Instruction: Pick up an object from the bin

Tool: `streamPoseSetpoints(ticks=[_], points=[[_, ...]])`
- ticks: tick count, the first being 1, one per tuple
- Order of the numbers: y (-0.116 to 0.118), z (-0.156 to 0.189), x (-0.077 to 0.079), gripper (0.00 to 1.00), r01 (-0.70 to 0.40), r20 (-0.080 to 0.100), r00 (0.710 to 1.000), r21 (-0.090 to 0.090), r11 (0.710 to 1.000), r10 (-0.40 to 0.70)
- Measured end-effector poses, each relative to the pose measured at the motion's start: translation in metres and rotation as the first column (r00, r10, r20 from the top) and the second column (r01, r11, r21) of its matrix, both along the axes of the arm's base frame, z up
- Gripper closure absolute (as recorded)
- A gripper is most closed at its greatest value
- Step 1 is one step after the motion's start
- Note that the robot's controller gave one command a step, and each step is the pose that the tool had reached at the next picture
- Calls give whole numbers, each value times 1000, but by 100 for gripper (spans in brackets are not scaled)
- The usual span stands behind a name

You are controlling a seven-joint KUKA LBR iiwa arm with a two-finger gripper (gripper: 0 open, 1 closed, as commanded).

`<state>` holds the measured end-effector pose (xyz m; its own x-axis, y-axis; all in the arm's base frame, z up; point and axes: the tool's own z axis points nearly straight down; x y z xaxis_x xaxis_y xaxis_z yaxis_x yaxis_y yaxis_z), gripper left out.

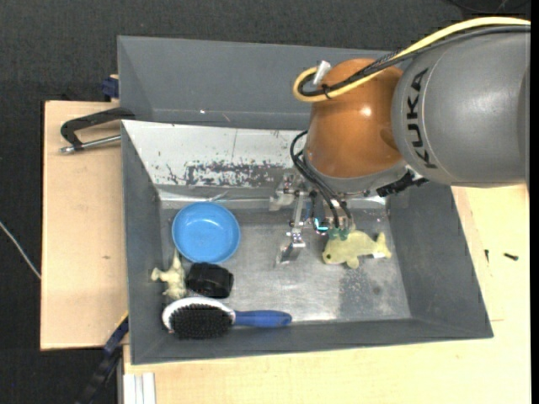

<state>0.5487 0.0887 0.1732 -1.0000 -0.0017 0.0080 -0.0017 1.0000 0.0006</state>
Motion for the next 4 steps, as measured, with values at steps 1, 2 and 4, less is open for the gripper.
streamPoseSetpoints(ticks=[1, 2, 4], points=[[-44, -89, 26, 0, 80, 1, 997, -2, 997, -80], [-133, 26, 1, 0, -33, 22, 999, -4, 999, 33], [-130, -92, 15, 100, -136, 13, 991, 0, 991, 136]])
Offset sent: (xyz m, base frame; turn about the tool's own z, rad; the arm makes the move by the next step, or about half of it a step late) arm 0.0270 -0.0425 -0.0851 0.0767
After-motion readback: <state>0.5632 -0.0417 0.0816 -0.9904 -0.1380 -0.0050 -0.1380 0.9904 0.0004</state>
